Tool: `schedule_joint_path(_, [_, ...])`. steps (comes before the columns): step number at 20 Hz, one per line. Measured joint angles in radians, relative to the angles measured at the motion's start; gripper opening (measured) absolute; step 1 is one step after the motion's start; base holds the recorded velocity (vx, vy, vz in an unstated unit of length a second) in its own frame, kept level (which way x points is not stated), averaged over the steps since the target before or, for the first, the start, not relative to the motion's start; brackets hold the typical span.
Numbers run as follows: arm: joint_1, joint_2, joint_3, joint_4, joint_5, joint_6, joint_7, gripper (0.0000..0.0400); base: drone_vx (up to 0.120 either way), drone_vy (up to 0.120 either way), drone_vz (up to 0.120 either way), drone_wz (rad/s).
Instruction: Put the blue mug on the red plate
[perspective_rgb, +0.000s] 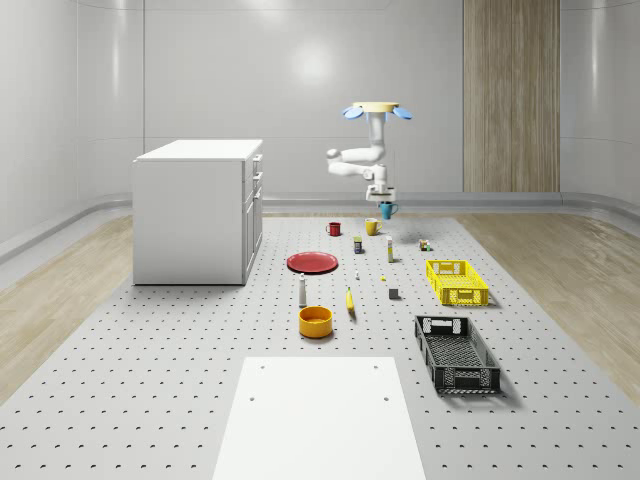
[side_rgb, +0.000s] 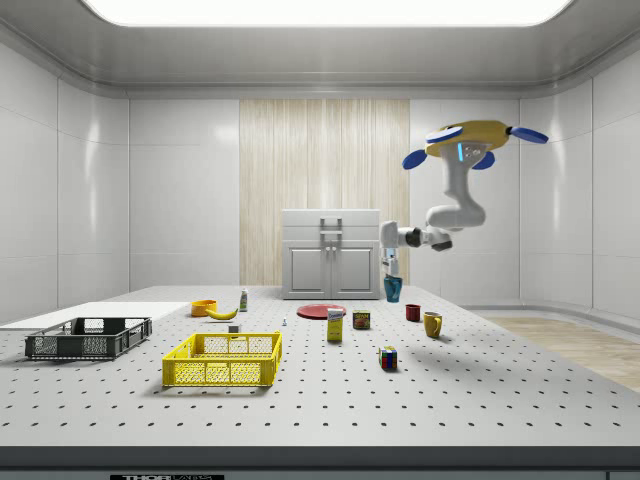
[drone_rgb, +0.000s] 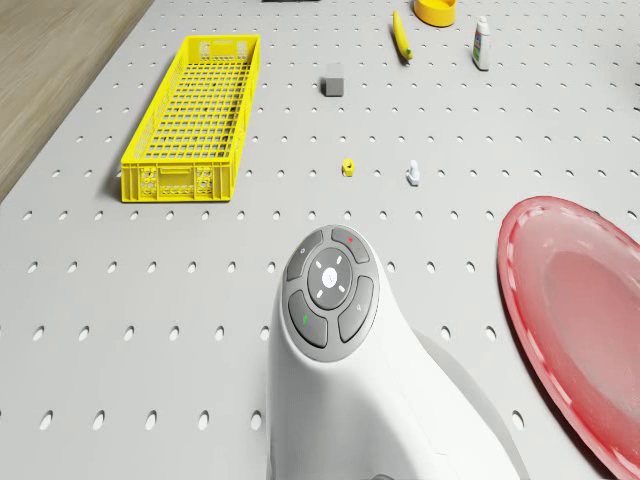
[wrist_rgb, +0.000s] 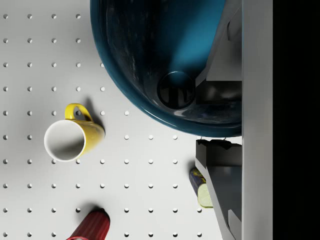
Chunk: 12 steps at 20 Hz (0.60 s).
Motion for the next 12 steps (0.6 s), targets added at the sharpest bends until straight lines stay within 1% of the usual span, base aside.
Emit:
schedule_joint_path(4, [-0.002, -0.004, 0.001, 0.000, 0.002, 0.004, 0.001, 0.0100, 0.000, -0.120, 0.000, 0.000])
schedule_joint_path(12, [-0.005, -0.012, 0.002, 0.001, 0.006, 0.011, 0.004, 0.0100, 0.120, -0.120, 0.000, 0.000])
